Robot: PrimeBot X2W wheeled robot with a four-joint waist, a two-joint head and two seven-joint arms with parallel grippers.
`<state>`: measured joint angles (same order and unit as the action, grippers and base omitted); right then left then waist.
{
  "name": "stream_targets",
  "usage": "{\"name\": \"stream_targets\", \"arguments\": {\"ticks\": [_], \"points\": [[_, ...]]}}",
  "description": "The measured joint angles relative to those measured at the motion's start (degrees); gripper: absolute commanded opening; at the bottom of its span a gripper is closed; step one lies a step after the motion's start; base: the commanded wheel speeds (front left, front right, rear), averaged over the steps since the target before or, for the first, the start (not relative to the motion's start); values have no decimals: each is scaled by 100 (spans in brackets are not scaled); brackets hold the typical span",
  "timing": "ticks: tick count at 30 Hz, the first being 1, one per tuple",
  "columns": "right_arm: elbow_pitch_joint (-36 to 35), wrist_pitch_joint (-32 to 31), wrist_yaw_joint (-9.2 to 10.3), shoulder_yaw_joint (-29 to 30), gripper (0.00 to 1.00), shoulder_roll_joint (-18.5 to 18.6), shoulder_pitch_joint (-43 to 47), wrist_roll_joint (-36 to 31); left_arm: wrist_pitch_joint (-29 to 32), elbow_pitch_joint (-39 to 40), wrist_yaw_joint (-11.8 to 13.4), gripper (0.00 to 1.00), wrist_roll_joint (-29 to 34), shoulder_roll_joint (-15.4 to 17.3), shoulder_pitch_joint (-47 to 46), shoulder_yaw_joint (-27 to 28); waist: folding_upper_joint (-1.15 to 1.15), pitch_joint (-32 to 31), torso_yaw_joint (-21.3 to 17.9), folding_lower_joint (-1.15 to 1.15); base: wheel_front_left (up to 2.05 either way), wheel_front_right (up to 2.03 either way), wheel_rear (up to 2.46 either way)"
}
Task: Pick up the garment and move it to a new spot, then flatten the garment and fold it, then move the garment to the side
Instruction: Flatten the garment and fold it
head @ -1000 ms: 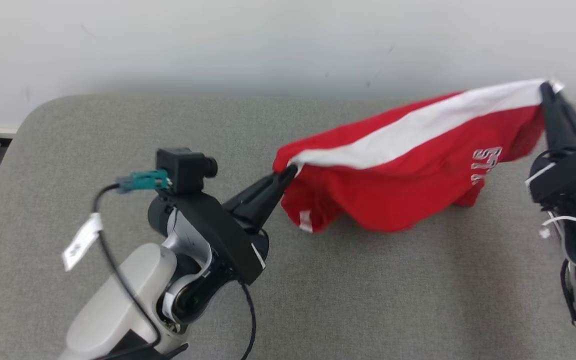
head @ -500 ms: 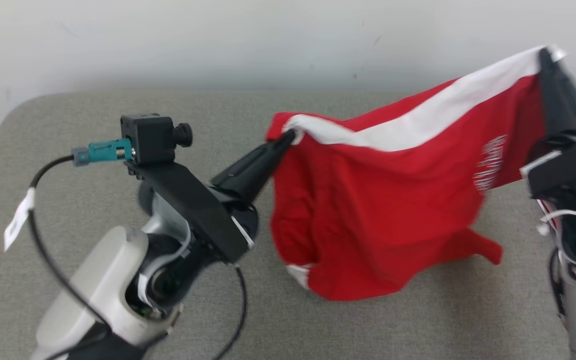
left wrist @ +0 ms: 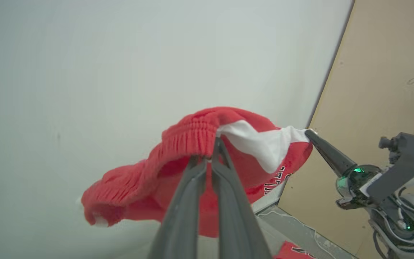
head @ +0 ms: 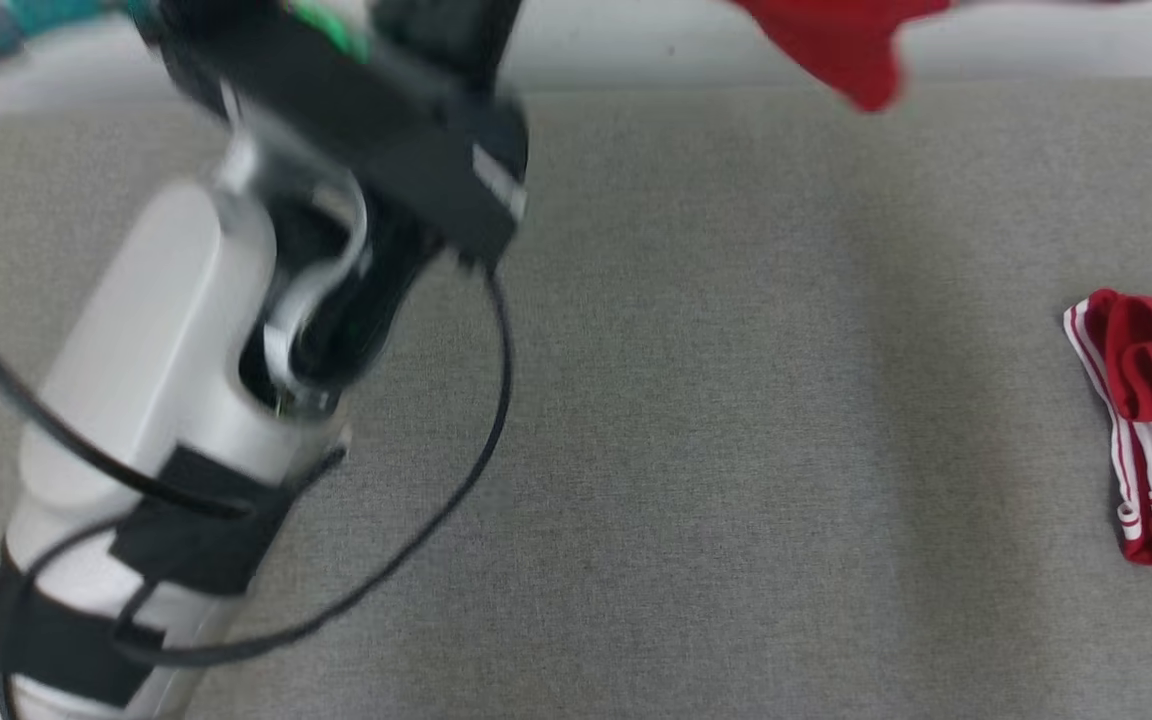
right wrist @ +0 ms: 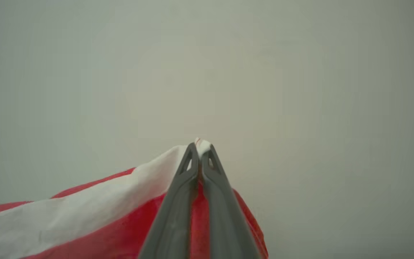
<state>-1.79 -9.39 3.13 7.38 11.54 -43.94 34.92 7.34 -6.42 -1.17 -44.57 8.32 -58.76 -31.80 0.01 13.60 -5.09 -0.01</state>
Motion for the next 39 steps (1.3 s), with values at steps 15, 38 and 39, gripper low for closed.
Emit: {"name": "stream_targets", "arguments": {"ticks": [15, 38, 39], "points": [[1056, -1042, -524, -944, 0, -63, 2544, 29, 991, -1454, -557, 0, -237, 1125, 2125, -1318, 0, 217, 61, 0, 0, 0, 0], [-29, -2145, -149, -916, 0, 401, 4473, -116, 1283, -1259, -597, 0, -336, 1578, 2944, -1983, -1, -708, 9, 2, 0, 0, 0], [-91, -2163, -127, -905, 0, 394, 4564, -97, 1283, -1226, -597, 0, -336, 1602, 3002, -2005, -1, -738, 6, 2, 0, 0, 0]]}}
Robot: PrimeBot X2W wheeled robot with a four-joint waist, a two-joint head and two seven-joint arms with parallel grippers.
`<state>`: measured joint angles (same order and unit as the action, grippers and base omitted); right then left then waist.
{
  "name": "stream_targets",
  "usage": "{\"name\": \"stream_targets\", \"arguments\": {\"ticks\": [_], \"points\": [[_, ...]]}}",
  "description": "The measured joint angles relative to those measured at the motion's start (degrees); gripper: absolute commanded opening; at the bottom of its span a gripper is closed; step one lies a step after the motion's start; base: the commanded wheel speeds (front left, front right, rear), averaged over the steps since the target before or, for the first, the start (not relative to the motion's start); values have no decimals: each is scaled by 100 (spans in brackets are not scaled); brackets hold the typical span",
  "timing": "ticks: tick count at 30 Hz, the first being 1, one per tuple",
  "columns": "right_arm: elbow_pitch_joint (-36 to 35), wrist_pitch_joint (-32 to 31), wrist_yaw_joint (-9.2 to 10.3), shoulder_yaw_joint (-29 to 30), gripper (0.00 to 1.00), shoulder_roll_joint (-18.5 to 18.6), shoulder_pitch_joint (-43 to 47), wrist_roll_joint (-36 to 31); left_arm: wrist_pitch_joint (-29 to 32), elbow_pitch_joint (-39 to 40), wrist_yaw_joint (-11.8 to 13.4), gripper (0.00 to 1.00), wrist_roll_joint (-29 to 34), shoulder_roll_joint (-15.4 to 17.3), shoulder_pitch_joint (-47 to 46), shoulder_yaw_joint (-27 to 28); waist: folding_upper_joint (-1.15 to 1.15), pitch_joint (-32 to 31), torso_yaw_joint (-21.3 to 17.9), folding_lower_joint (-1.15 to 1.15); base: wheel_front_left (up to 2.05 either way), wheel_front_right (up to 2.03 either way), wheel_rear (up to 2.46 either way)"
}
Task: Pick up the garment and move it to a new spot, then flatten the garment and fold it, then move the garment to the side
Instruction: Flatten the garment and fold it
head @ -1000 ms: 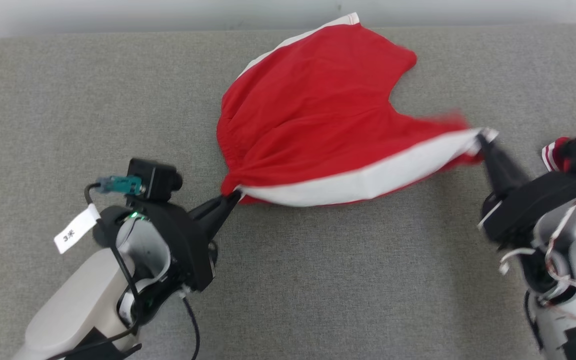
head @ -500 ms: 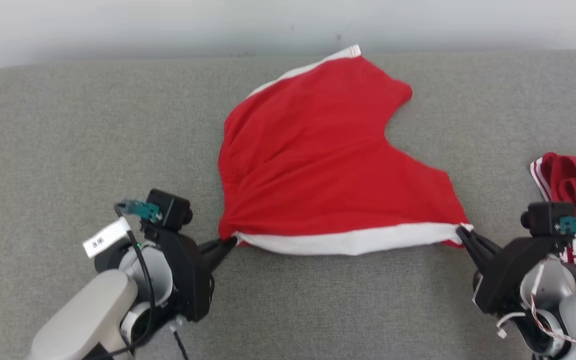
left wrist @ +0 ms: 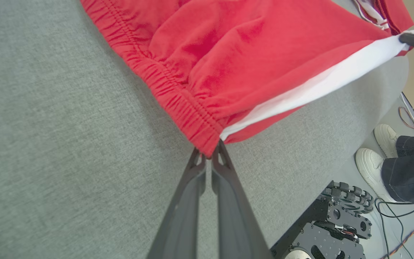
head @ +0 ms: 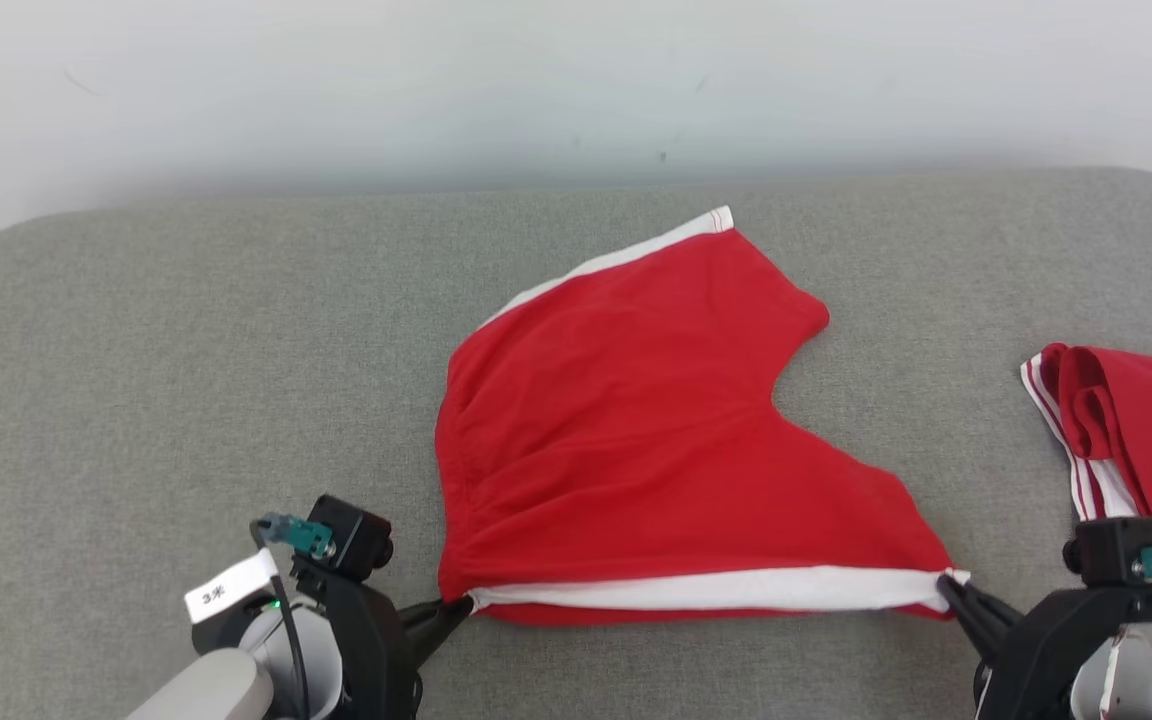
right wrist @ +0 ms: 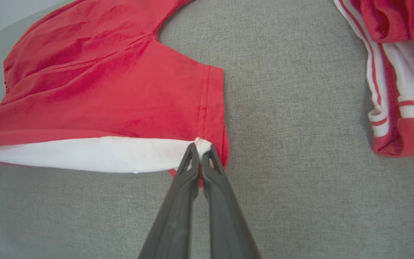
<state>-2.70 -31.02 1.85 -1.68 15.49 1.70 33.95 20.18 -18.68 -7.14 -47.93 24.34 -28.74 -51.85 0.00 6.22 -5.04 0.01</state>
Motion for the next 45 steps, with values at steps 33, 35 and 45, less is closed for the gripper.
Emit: {"name": "stream_targets", "arguments": {"ticks": [33, 35, 45], "points": [[-854, -181, 427, 471, 100, -138, 531, -46, -974, 1021, 1318, 100, 297, 481, 1100, 647, 0, -436, 94, -1, 0, 0, 0], [-855, 37, 439, 590, 100, -235, 480, -127, -1238, 1141, 1371, 100, 434, 475, 1087, 828, 0, -478, 112, -1, 0, 0, 0], [-644, 1273, 479, 792, 100, -901, 221, -316, -2521, 1354, 1426, 100, 758, -1, 1118, 1690, 0, -718, 252, -1, 0, 0, 0]]}}
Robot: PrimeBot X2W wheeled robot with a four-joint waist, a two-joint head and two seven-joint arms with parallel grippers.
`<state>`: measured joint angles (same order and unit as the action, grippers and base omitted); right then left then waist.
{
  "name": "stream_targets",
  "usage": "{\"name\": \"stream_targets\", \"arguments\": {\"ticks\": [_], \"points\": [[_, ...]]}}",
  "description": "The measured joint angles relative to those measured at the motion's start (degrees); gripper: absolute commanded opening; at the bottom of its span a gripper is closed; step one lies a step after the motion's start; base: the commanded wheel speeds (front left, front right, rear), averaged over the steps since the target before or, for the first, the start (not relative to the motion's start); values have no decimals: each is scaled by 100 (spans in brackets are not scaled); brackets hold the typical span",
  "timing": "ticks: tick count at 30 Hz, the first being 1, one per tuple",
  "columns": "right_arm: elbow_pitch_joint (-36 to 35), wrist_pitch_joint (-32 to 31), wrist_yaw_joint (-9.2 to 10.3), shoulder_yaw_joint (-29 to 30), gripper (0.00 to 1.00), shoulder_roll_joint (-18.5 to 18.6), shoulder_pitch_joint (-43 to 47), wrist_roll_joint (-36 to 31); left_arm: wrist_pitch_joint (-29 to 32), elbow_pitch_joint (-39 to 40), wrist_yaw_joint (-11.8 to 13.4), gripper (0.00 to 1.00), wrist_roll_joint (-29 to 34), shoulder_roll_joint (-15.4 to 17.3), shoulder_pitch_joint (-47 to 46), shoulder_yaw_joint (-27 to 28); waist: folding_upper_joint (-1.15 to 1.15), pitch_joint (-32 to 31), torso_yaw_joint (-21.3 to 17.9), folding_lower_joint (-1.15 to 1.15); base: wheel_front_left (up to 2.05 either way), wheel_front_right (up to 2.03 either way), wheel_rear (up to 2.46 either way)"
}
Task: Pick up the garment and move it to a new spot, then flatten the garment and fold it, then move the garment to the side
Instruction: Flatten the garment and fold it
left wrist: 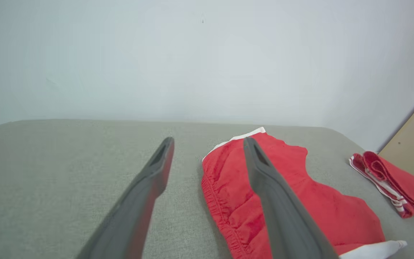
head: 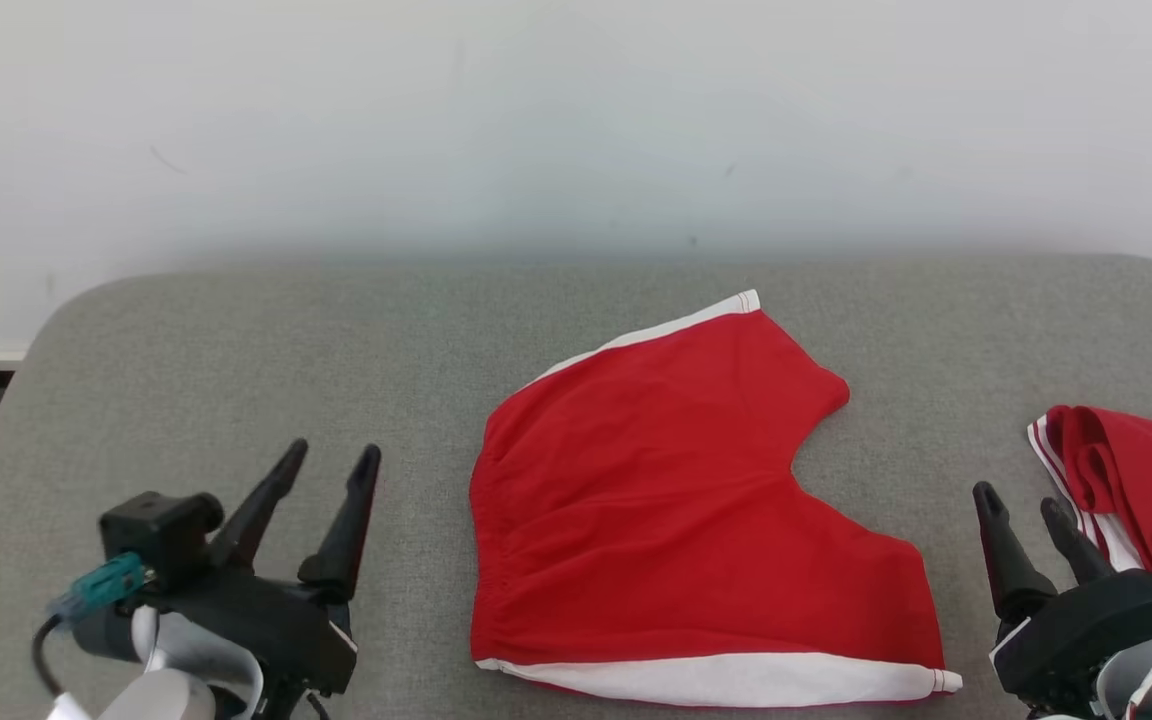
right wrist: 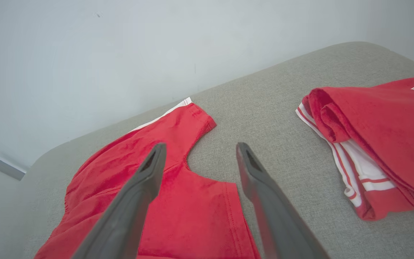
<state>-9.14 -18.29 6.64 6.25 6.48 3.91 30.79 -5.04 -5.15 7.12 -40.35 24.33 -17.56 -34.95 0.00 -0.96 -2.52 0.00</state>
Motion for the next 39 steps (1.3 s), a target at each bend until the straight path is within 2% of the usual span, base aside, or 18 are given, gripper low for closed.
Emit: {"name": "stream_targets", "arguments": {"ticks": [4, 5, 9, 13, 21, 29, 39], "points": [[47, 547, 19, 73, 100, -121, 2, -181, -441, -325, 0, 100, 49, -515, 422, 714, 0, -118, 43, 0, 0, 0, 0], [47, 547, 19, 73, 100, -121, 2, -181, -441, -325, 0, 100, 49, -515, 422, 714, 0, -118, 43, 0, 0, 0, 0], [147, 1016, 27, 67, 100, -205, 11, -361, -865, -530, 0, 100, 85, -995, 893, 1401, 0, -223, 83, 0, 0, 0, 0], [270, 1341, 42, 22, 100, -240, 24, -424, -869, -525, 0, 100, 103, -1222, 1235, 1674, 0, -278, 118, 0, 0, 0, 0], [727, 1791, 42, -169, 100, -288, 41, -578, -858, -611, -1, 100, 673, -1091, 1714, 1552, 0, -294, 80, 0, 0, 0, 0], [1137, 1941, 43, -223, 100, -304, 171, -620, -461, -681, -1, 100, 1110, -791, 1922, 1381, 0, -256, 29, 0, 0, 0, 0], [1371, 2149, 43, -205, 100, -330, 164, -560, -118, -597, -1, 100, 1220, -870, 1959, 1330, 1, -177, -27, 0, 0, 0, 0]]}}
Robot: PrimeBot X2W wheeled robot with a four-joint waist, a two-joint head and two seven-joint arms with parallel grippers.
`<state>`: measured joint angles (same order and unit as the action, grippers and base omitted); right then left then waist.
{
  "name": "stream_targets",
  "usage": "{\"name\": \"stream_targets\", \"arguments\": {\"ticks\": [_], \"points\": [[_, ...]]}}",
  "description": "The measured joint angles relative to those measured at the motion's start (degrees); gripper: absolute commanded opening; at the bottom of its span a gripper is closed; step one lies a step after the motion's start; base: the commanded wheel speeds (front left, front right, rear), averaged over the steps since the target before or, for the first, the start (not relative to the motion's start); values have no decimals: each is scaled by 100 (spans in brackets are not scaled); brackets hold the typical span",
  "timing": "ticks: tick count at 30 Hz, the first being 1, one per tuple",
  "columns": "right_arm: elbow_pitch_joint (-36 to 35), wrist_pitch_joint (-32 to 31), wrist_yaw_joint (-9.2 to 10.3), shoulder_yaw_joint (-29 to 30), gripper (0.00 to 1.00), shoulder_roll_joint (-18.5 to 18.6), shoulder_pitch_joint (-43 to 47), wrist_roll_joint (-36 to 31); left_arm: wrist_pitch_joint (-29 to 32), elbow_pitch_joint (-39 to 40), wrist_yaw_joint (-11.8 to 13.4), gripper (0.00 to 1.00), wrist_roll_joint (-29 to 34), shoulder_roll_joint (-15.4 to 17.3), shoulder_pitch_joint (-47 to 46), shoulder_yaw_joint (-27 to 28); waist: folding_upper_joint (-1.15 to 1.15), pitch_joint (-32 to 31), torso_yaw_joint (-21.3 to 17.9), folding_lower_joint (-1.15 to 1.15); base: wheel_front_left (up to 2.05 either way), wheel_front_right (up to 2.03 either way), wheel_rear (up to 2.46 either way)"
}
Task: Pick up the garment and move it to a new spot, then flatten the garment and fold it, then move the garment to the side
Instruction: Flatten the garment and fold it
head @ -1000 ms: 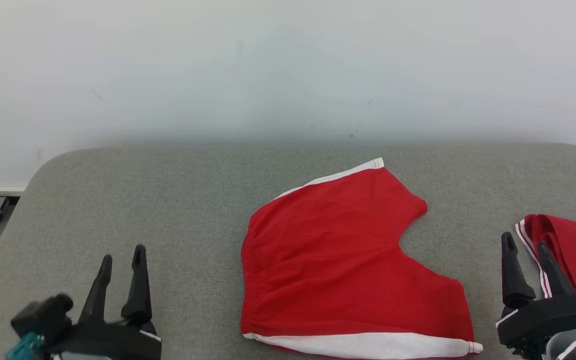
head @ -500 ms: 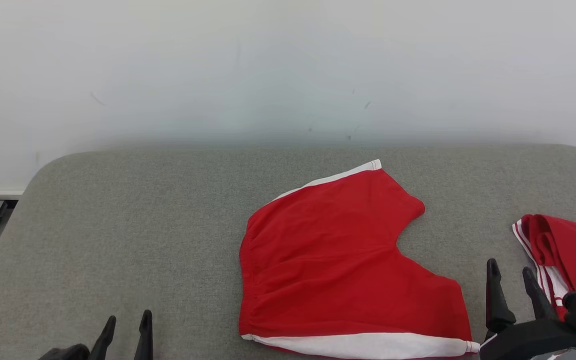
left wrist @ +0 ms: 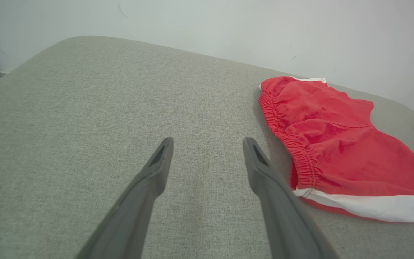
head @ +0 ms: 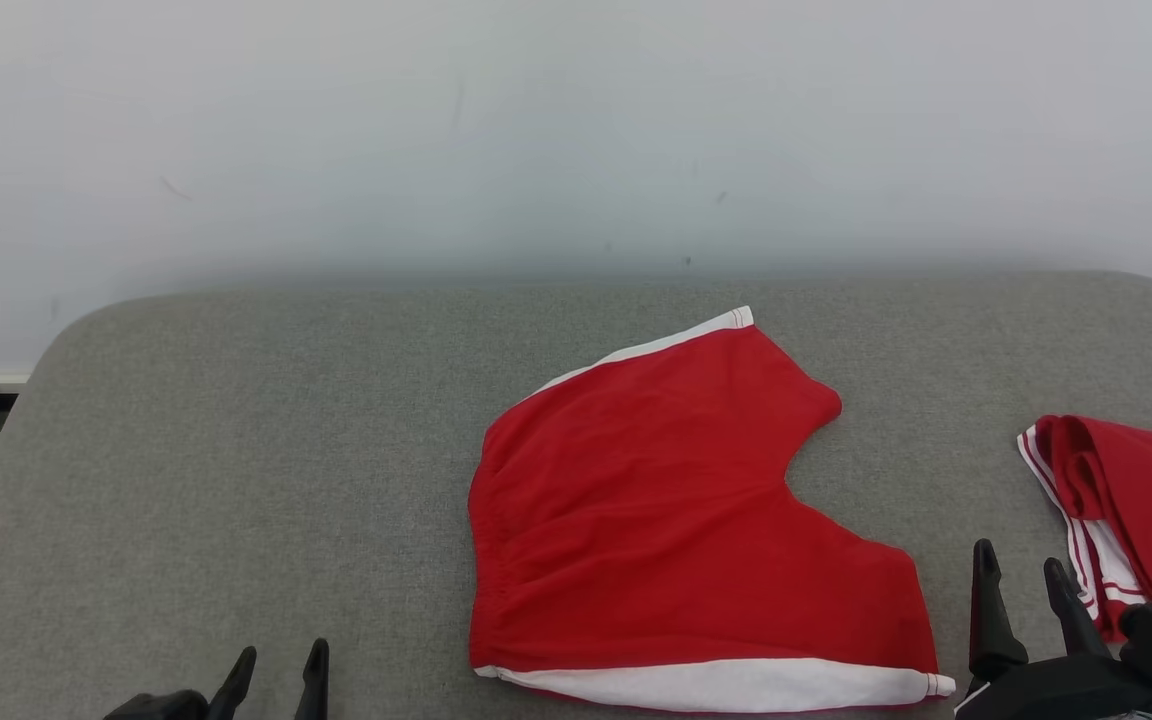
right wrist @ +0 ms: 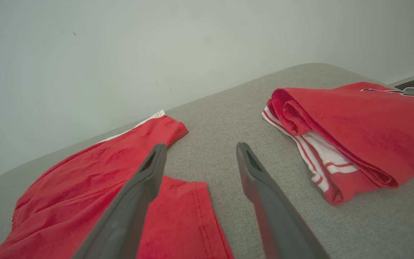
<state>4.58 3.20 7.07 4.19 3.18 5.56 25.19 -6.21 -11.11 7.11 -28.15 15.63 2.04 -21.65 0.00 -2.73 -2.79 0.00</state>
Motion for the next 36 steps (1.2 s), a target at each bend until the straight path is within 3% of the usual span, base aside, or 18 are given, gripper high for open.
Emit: {"name": "stream_targets", "arguments": {"ticks": [30, 34, 36], "points": [[289, 319, -8, -11, 100, -15, -154, 99, 523, 414, 1, 100, 297, -102, -1, 77, 0, 92, 23, 0, 0, 0, 0], [461, 67, -68, -197, 100, 54, -138, 85, 651, 453, -15, 100, 275, -136, -1, -54, 0, 77, 28, 0, 0, 0, 0], [624, -214, -138, -398, 100, 148, -76, 5, 791, 428, -163, 100, 247, -181, 1, -259, 0, 72, 34, 0, 0, 0, 0]]}}
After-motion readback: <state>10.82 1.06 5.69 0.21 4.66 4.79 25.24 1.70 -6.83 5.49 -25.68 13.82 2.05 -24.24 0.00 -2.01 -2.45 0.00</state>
